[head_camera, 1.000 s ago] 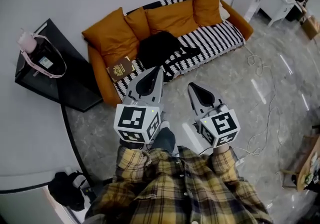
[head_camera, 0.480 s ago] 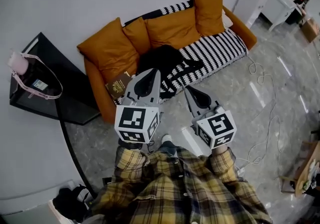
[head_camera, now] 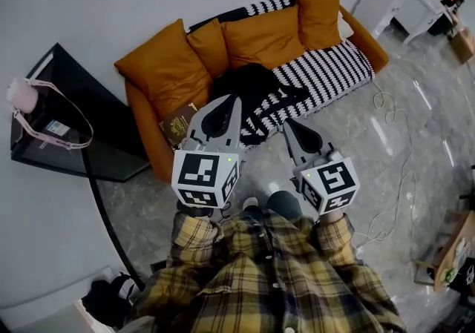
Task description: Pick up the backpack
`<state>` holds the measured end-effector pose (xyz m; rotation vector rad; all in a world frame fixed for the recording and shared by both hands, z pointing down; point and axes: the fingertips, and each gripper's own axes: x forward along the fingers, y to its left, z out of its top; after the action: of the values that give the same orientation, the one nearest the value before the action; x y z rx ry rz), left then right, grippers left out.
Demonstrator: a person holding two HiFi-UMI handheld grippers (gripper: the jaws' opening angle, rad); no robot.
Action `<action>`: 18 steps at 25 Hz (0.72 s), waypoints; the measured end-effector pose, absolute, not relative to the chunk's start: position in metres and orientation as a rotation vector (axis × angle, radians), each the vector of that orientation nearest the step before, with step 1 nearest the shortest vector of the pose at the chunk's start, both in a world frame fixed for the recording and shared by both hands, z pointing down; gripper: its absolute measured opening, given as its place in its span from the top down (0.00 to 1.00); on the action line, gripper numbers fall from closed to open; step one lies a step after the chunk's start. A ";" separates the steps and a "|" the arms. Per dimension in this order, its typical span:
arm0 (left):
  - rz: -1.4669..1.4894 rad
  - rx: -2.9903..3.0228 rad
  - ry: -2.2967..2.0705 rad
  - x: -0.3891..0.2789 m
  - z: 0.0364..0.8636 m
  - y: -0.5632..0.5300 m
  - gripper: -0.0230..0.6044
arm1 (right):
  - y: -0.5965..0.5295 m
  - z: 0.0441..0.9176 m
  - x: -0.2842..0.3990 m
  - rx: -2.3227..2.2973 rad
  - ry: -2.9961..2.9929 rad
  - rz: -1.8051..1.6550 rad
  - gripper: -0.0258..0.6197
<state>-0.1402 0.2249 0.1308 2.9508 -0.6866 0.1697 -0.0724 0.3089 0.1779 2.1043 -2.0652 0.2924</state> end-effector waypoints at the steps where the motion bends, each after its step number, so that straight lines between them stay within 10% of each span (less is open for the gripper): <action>1: 0.163 2.944 -0.696 -0.143 0.131 0.221 0.93 | 0.307 0.178 -0.072 2.101 -2.061 0.294 0.94; 18: 0.105 2.848 -0.940 -0.139 0.139 0.145 0.93 | 0.226 0.195 -0.035 1.924 -2.161 0.272 0.94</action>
<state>-0.1389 0.1448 0.1390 2.8485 -0.9399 0.1051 -0.0347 0.2262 0.1954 1.9244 -2.1605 0.2720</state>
